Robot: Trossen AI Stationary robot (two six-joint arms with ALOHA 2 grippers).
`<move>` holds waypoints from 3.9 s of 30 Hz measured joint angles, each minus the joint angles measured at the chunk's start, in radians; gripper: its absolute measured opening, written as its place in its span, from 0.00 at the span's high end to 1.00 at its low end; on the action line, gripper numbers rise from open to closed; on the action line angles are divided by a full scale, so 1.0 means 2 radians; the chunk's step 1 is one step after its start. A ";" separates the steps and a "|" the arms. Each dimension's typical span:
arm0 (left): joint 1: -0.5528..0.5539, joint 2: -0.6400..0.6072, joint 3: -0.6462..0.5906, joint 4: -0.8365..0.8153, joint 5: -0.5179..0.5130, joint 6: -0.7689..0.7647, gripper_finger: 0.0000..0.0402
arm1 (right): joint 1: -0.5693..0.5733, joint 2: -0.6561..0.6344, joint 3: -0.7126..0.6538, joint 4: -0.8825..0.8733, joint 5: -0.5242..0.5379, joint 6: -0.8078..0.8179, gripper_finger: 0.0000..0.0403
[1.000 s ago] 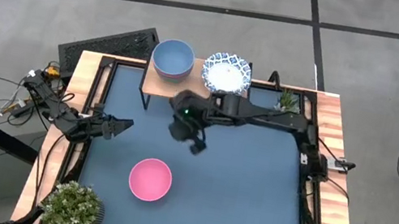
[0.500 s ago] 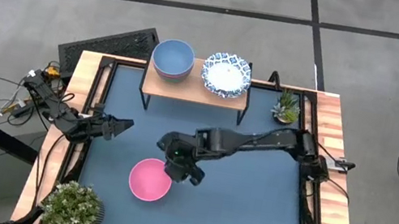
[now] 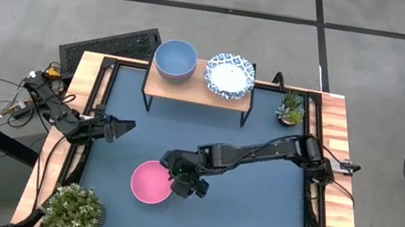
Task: Place and stack bowls onto a shelf
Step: Stack the pink bowl on top of the blue bowl on the shelf
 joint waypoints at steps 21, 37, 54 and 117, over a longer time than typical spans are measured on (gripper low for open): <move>0.000 0.001 0.000 0.000 -0.001 0.000 0.47 | 0.004 0.044 -0.029 0.021 0.017 -0.089 0.50; 0.000 0.005 0.000 0.000 -0.001 -0.001 0.47 | 0.004 0.048 -0.026 0.077 0.068 -0.099 0.54; 0.000 0.005 0.000 -0.002 -0.010 -0.001 0.47 | -0.006 0.050 -0.026 0.107 0.064 -0.097 0.92; 0.000 0.005 0.000 -0.004 -0.027 -0.050 0.47 | -0.266 0.023 0.275 -0.105 0.087 0.041 0.85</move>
